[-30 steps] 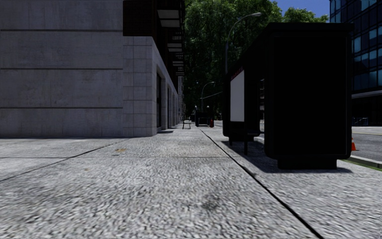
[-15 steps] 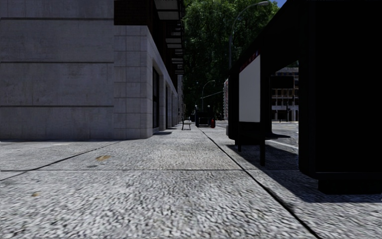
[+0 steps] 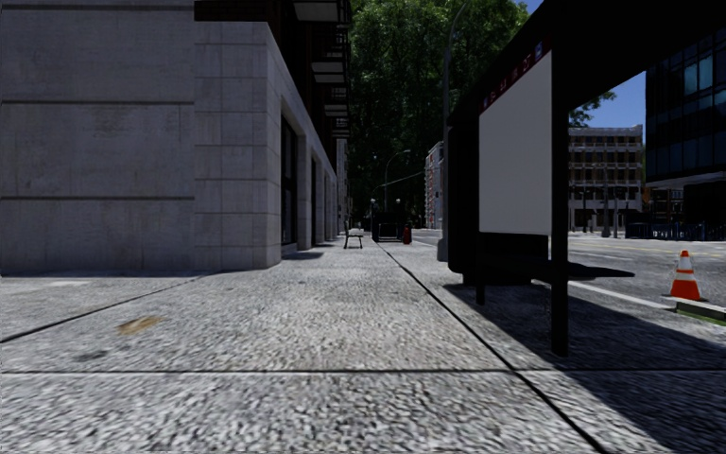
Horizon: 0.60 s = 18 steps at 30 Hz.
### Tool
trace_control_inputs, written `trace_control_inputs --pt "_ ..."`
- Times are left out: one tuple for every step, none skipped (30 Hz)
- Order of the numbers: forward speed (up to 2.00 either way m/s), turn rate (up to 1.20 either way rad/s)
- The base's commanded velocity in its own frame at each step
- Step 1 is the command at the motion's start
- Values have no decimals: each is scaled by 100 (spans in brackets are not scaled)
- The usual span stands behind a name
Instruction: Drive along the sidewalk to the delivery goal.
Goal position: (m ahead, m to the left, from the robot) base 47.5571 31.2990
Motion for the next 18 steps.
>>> trace_control_inputs --pt "200 0" --pt "200 0" --pt "200 0" --pt "200 0" --pt "200 0" --pt "200 0" --pt "200 0" --pt "200 0" --pt "200 0" --pt "200 0" --pt "200 0" --pt "200 0" --pt "200 0" --pt "200 0" --pt "200 0" --pt "200 0" --pt "200 0" --pt "200 0"
